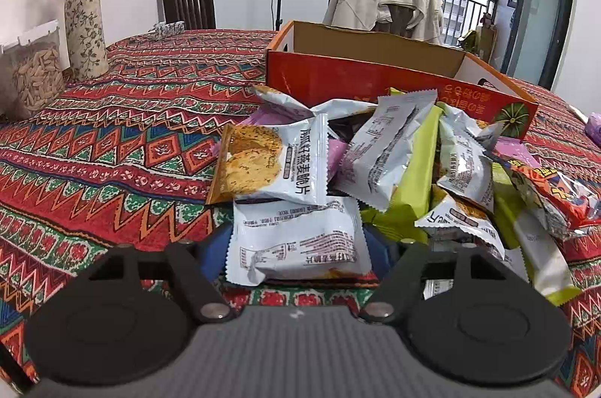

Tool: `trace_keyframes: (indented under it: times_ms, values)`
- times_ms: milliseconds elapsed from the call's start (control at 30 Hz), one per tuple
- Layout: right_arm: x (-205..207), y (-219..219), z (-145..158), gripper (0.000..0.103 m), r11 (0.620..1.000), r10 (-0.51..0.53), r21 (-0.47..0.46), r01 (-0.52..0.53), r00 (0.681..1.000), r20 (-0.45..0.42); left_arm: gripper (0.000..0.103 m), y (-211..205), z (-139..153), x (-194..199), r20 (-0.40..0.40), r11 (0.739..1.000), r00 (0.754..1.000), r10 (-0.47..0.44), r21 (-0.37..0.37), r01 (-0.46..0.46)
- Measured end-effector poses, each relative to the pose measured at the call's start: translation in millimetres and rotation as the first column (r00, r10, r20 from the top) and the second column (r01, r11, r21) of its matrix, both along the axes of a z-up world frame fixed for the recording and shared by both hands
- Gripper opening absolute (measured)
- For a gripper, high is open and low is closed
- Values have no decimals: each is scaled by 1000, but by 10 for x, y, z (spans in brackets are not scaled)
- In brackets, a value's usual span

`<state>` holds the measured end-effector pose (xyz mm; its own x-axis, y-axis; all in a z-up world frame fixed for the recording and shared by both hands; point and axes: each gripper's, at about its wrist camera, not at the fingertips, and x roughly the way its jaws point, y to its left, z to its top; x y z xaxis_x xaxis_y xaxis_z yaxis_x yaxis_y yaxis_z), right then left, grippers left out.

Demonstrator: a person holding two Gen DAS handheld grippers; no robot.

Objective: Organize snacks
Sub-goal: 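Lift the white packet with the right tool while the left tool grasps a white biscuit pack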

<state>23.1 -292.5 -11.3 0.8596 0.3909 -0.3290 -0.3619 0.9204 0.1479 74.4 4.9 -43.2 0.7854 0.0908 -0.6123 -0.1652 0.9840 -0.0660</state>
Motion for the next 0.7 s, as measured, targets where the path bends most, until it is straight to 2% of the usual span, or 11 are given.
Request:
trace_keyframes:
  times_ms: [100,367,700]
  values:
    - [-3,12,-6,13,1000,3,-1,-3,1000,-2,67,-9,8,-56,13,1000,1000,-14,-6,14]
    - [-36,20,12,13,1000,9,-2,-9,1000,5,67,-27,65,-233,52,999,998,-39,6,39]
    - [-51,39,66,13,1000,7,-8,-7,1000,21,67,-43,304,-435,134,997,988,-73,15,72]
